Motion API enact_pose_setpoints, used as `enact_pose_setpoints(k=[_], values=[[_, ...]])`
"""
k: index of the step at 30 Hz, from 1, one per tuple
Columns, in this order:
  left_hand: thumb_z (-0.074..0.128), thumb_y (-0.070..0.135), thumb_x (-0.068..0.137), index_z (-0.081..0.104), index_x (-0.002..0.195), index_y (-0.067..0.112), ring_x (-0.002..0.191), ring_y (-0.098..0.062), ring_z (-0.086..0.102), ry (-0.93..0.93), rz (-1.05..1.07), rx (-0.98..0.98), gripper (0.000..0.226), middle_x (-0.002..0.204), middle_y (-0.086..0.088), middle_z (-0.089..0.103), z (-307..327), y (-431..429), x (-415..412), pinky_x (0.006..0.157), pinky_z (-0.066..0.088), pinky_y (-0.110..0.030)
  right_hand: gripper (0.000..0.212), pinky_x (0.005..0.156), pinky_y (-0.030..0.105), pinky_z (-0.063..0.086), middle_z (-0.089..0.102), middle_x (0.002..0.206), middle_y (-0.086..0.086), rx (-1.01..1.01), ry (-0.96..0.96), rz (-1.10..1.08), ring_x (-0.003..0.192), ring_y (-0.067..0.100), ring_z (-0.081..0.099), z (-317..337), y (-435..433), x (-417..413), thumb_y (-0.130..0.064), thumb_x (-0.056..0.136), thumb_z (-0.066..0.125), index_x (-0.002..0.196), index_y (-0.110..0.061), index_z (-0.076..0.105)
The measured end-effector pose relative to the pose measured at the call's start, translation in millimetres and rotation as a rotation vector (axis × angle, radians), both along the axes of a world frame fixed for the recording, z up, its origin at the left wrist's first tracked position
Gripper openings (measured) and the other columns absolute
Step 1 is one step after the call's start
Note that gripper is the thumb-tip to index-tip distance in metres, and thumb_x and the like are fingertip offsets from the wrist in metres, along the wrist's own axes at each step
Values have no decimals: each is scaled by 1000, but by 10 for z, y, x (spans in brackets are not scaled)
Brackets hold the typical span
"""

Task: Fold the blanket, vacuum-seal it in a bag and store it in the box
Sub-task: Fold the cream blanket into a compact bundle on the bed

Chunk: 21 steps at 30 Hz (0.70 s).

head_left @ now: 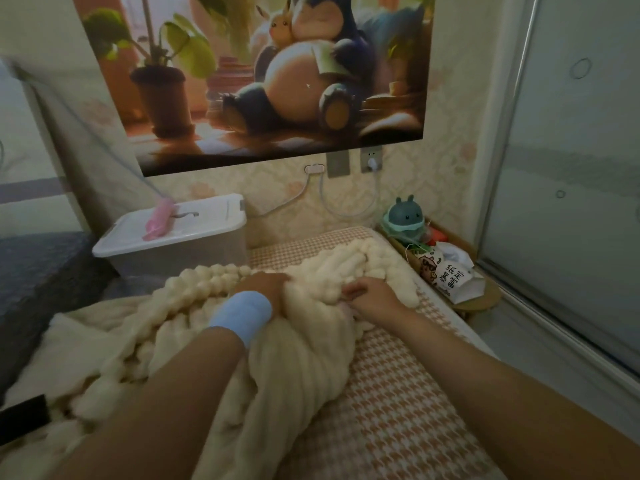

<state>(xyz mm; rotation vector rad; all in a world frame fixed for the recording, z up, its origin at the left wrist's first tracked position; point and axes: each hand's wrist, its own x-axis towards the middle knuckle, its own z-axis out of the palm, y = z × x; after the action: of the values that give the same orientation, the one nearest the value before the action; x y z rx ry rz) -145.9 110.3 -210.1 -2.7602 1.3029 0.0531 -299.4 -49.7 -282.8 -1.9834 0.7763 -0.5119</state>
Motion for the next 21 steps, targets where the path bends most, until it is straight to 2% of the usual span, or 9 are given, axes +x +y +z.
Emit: enact_pose_setpoints(k=[2, 4, 5, 8, 11, 13, 16, 19, 21], values=[[41, 31, 97, 43, 141, 29, 135, -28, 40, -151, 203, -1, 44, 149, -6, 40, 69, 162, 376, 110, 33, -41, 56, 92, 35, 50, 54, 127, 1, -53, 90, -65, 118, 22, 55, -109, -144, -16, -27, 79, 76, 129, -20, 53], [34, 28, 102, 33, 147, 16, 141, -30, 29, -197, 416, 78, 47, 154, -10, 29, 152, 286, 766, 114, 26, -43, 87, 94, 30, 42, 43, 138, -2, -112, 163, 80, 128, 20, 45, -185, -174, 48, -38, 73, 84, 145, -24, 37], [32, 28, 103, 26, 150, 11, 144, -29, 24, -200, 444, 155, 50, 157, -11, 23, 212, 316, 861, 116, 21, -41, 89, 98, 28, 40, 42, 141, -4, -150, 188, 184, 130, 16, 41, -220, -145, 113, -37, 75, 84, 149, -26, 35], [30, 24, 105, 27, 148, 4, 142, -26, 26, -193, 311, 292, 47, 155, -12, 26, 459, 130, 649, 114, 20, -35, 55, 95, 31, 48, 58, 130, 0, -227, 254, 315, 122, 18, 54, -300, -61, 402, -35, 87, 74, 136, -21, 55], [47, 41, 95, 46, 138, 20, 131, -30, 43, -242, 9, 53, 48, 145, -10, 43, 529, -330, 212, 108, 36, -40, 40, 86, 31, 52, 63, 124, 8, -396, 252, 290, 112, 27, 62, -189, -114, 659, -20, 89, 71, 127, -12, 61], [53, 60, 85, 37, 144, 25, 135, -29, 36, -76, -158, 98, 70, 152, -7, 33, 344, -455, 34, 110, 33, -41, 33, 72, 39, 59, 67, 114, 11, -315, 195, 164, 93, 31, 69, 62, -246, 678, -16, 89, 69, 120, -11, 62], [72, 57, 72, 13, 152, 29, 140, -33, 28, -56, -29, 253, 103, 158, -5, 16, 98, -367, 214, 112, 30, -47, 28, 46, 35, 52, 63, 109, 9, -205, 83, -81, 82, 34, 65, 515, -544, 514, -14, 96, 49, 122, -17, 59], [64, 31, 88, 34, 146, 25, 126, -31, 47, 126, 50, -20, 65, 147, -9, 39, 84, -369, 383, 103, 41, -40, 28, 60, 49, 60, 62, 108, 10, -163, -36, -193, 87, 36, 63, 894, -768, 322, -10, 98, 39, 115, -20, 60], [58, 16, 93, 50, 137, 22, 110, -24, 54, 221, -5, -298, 46, 133, -7, 54, 285, -437, 328, 89, 42, -25, 29, 76, 43, 56, 64, 111, 9, -217, -161, -280, 94, 28, 62, 1093, -830, 230, -9, 99, 39, 113, -18, 63]])
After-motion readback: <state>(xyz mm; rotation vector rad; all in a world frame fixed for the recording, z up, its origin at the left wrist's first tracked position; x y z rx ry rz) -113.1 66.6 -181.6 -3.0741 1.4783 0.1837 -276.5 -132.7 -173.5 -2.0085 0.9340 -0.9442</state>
